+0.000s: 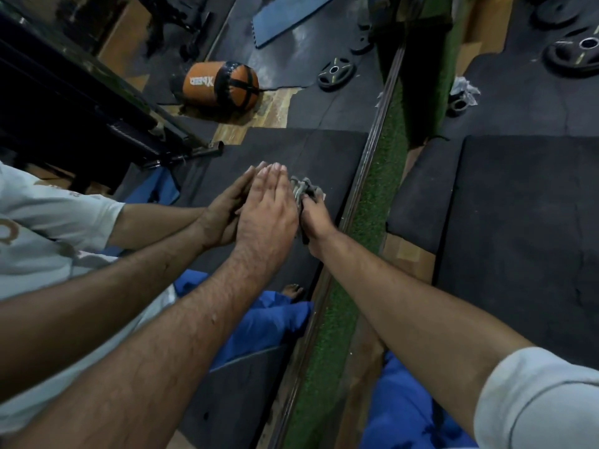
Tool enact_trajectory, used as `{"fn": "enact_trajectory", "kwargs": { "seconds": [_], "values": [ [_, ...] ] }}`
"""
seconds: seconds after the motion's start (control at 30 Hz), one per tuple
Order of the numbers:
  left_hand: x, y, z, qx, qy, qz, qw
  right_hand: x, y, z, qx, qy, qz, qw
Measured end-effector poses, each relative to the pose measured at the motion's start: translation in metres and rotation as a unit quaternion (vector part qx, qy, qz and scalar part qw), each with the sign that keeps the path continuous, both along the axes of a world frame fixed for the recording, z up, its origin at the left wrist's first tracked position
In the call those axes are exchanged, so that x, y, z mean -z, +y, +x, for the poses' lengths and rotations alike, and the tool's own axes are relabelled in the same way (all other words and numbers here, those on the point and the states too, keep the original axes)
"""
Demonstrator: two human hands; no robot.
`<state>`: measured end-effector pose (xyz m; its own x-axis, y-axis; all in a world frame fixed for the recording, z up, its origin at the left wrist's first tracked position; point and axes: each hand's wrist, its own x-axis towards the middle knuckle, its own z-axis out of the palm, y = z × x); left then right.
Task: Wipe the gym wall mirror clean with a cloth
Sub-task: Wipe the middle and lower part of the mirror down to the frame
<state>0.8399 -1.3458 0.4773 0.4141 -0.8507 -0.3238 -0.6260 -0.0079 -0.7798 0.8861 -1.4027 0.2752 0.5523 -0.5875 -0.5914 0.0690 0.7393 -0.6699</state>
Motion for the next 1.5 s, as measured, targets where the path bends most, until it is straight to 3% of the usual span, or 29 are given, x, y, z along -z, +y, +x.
{"fn": "enact_trajectory", "kwargs": {
  "seconds": [0.2,0.33,0.53,0.7,0.83,0.93,1.0,1.13,1.27,1.33,1.4,1.5],
  "values": [
    [-0.001,-0.045,0.014,0.003,0.014,-0.027,1.0,-0.017,-0.05,0.002,0.014,-0.01,-0.16,0.987],
    [0.005,-0.066,0.021,0.0,0.027,-0.037,0.999,-0.009,-0.069,0.0,0.042,0.015,-0.043,0.998],
    [0.011,-0.103,0.025,-0.006,0.028,-0.05,0.998,-0.033,-0.108,-0.002,0.027,-0.029,-0.131,0.991],
    [0.009,-0.122,0.03,-0.011,0.018,-0.041,0.999,-0.022,-0.107,-0.014,0.041,-0.028,-0.04,0.998],
    [0.011,-0.144,0.039,-0.021,0.028,-0.031,0.999,0.01,-0.149,0.031,0.06,-0.018,-0.091,0.994],
    [0.01,-0.165,0.047,-0.013,0.023,-0.018,0.999,-0.039,-0.169,0.021,0.071,-0.015,-0.178,0.981],
    [0.011,-0.177,0.052,-0.016,0.021,0.01,1.0,-0.033,-0.173,0.021,0.066,-0.007,-0.202,0.977],
    [0.014,-0.198,0.057,-0.008,0.026,0.055,0.998,-0.016,-0.203,0.032,0.059,0.075,-0.026,0.995],
    [0.009,-0.237,0.052,-0.012,0.065,0.041,0.997,-0.042,-0.238,0.03,0.071,-0.042,-0.174,0.981],
    [0.002,-0.259,0.051,-0.007,0.073,0.022,0.997,-0.035,-0.251,0.028,0.035,-0.043,-0.216,0.975],
    [-0.001,-0.279,0.052,0.003,0.067,0.009,0.998,-0.007,-0.261,0.03,0.013,-0.007,-0.189,0.982],
    [-0.002,-0.304,0.056,-0.004,0.057,0.006,0.998,-0.002,-0.286,0.026,-0.018,0.04,-0.074,0.996]
  ]
}}
